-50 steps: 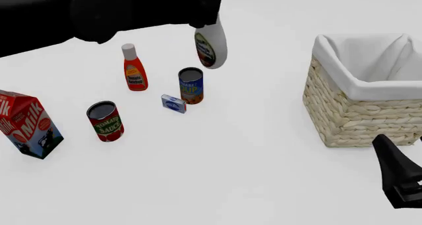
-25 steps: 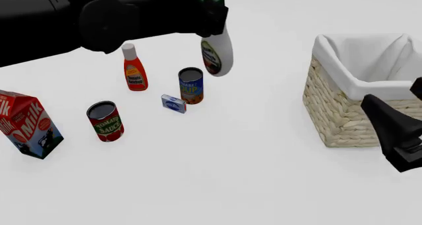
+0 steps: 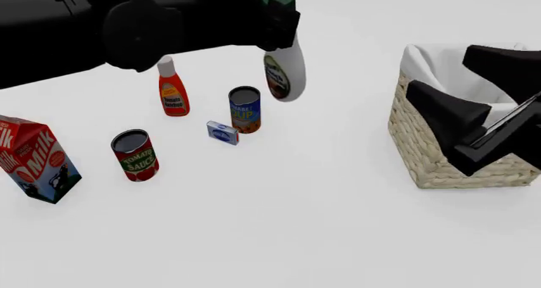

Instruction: Pick the salad dressing and place it in the basket.

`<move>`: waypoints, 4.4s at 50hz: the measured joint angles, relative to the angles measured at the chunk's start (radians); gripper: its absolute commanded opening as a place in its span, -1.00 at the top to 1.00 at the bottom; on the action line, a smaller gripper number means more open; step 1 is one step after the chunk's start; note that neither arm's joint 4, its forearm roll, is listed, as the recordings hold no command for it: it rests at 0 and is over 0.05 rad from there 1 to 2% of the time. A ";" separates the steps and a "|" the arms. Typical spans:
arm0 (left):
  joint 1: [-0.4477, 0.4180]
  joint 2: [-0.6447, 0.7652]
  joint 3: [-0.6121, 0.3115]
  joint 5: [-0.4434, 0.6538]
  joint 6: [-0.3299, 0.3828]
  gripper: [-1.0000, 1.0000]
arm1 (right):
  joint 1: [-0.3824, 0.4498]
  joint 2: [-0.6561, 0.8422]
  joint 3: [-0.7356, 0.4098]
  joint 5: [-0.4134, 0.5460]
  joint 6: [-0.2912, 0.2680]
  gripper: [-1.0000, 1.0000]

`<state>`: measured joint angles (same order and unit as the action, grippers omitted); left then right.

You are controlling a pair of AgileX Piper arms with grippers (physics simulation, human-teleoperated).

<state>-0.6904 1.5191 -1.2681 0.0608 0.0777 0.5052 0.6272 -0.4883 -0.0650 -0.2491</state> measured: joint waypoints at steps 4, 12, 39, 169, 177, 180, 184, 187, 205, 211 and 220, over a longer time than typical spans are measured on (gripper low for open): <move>-0.006 -0.001 -0.001 0.002 -0.002 1.00 | 0.026 0.042 -0.016 -0.028 -0.010 -1.00; -0.019 -0.007 -0.001 0.007 -0.008 1.00 | 0.060 0.116 -0.042 -0.086 -0.024 -1.00; -0.055 -0.037 0.011 0.019 -0.026 1.00 | 0.108 0.281 -0.097 -0.238 -0.034 -1.00; -0.140 -0.144 0.043 0.050 -0.053 1.00 | 0.161 0.667 -0.222 -0.456 -0.001 1.00; -0.142 -0.144 0.043 0.050 -0.052 -1.00 | 0.162 0.666 -0.219 -0.459 -0.003 1.00; -0.140 -0.145 0.038 0.053 -0.051 -1.00 | 0.161 0.669 -0.216 -0.461 -0.002 1.00; -0.140 -0.148 0.034 0.054 -0.049 -1.00 | 0.162 0.673 -0.214 -0.462 0.002 1.00; -0.141 -0.152 0.032 0.056 -0.051 -1.00 | 0.163 0.674 -0.213 -0.463 0.004 1.00; -0.144 -0.225 -0.018 0.106 -0.069 -1.00 | 0.168 0.674 -0.207 -0.463 0.008 1.00; -0.132 -0.284 -0.064 0.146 -0.070 -1.00 | 0.168 0.669 -0.204 -0.462 0.009 1.00; -0.075 -0.394 -0.093 0.185 -0.060 -1.00 | 0.166 0.655 -0.198 -0.459 0.012 1.00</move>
<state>-0.7651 1.1252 -1.3612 0.2461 0.0177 0.6714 1.2825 -0.6866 -0.5241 -0.2370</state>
